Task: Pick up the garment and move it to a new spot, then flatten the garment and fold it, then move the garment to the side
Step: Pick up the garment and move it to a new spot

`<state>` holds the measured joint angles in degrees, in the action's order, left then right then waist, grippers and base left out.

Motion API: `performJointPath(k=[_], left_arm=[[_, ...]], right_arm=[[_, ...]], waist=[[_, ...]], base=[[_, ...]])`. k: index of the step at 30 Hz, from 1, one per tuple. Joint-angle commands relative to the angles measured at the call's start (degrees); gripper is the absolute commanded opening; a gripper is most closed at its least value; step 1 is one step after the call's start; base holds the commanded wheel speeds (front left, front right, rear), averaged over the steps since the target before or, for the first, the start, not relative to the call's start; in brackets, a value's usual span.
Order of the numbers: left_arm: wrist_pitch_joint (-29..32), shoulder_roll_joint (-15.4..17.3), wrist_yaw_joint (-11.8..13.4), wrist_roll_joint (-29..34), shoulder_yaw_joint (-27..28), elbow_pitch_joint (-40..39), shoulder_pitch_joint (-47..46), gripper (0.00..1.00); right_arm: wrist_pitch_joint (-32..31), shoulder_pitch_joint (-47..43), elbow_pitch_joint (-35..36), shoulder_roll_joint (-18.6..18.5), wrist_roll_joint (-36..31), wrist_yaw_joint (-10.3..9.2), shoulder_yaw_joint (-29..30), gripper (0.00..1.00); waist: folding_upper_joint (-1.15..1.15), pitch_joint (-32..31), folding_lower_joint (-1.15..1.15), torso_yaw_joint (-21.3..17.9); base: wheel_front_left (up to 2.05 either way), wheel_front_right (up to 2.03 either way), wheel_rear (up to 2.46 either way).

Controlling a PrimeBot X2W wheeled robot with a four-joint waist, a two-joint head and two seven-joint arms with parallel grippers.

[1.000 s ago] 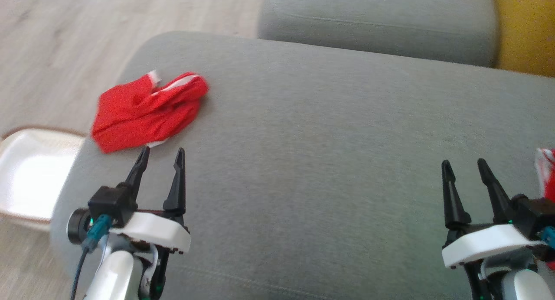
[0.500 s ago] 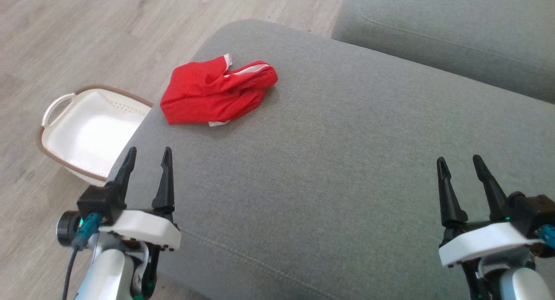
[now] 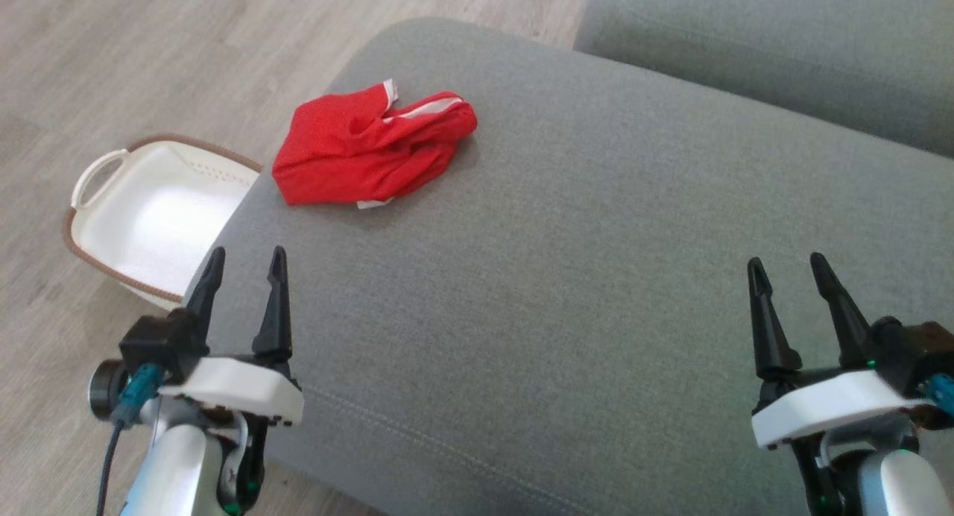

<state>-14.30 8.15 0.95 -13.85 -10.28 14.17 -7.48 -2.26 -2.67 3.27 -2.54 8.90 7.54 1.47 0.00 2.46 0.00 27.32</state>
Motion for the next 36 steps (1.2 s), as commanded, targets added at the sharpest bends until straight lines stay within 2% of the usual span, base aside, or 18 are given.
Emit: performJointPath(k=[1, 5, 12, 14, 15, 18, 23, 28, 35, 36], left_arm=[[-0.69, 0.36, -0.1, 0.13, 2.46, -1.9, -3.84, 1.0], [-0.69, -0.3, -1.0, 0.06, 2.97, -0.81, -6.34, 1.0], [-0.7, -2.22, -3.18, -1.18, 5.62, 5.29, -15.96, 1.0], [-0.7, -2.51, -4.07, -1.51, 6.18, 8.83, -19.16, 1.0], [-0.7, -2.6, -4.8, -1.62, 6.44, 13.73, -22.46, 1.0], [-0.7, -2.9, -5.93, -2.38, 6.6, 21.45, -27.68, 1.0], [-0.19, -3.27, -7.63, -4.84, 5.82, 35.34, -35.88, 1.0], [4.12, -2.71, -8.32, -7.32, 4.22, 46.26, -42.08, 1.0], [10.07, -1.75, -8.41, -10.14, 0.62, 52.18, -45.82, 1.0], [9.79, -1.32, -8.42, -10.61, 0.24, 52.3, -46.12, 0.95]], right_arm=[[-0.14, 2.86, 2.4, -0.33, -0.46, -0.05, -1.6, 1.0], [-1.81, 4.31, 3.9, -0.33, -1.64, -0.05, -2.11, 1.0], [-5.94, 8.71, 9.34, -0.66, -5.49, -0.05, -2.73, 1.0], [-6.96, 9.75, 10.55, -1.23, -6.1, -0.05, -2.76, 1.0], [-7.76, 10.68, 11.5, -1.8, -6.45, -0.05, -2.99, 1.0], [-8.74, 11.7, 12.63, -2.51, -6.79, -0.05, -3.16, 1.0], [-9.61, 12.95, 13.52, -3.32, -6.98, -0.05, -3.49, 1.0], [-9.83, 13.4, 13.42, -3.45, -6.81, -0.05, -3.98, 1.0], [-9.64, 13.35, 12.9, -3.24, -6.29, -0.05, -3.85, 1.0], [-9.58, 13.31, 12.8, -3.2, -6.22, -0.05, -3.8, 1.0]], waist=[[0.0, 0.73, 0.0, -0.44], [0.0, 4.36, 0.0, -2.05], [0.0, 15.37, 0.0, -5.93], [0.0, 17.97, 0.0, -6.5], [0.0, 20.06, 0.0, -6.99], [0.0, 22.57, 0.0, -7.28], [0.0, 24.97, 0.0, -7.49], [0.0, 25.72, 0.0, -7.82], [0.0, 25.34, 0.0, -8.2], [0.0, 25.19, 0.0, -8.3]], base=[[0.0, 0.0, 0.0], [0.0, 0.0, 0.0], [0.0, 0.0, 0.0], [0.0, 0.0, 0.0], [0.0, 0.0, 0.0], [0.0, 0.0, 0.0], [0.0, 0.0, 0.0], [0.0, 0.0, 0.0], [0.0, 0.0, 0.0], [0.0, 0.0, 0.0]])
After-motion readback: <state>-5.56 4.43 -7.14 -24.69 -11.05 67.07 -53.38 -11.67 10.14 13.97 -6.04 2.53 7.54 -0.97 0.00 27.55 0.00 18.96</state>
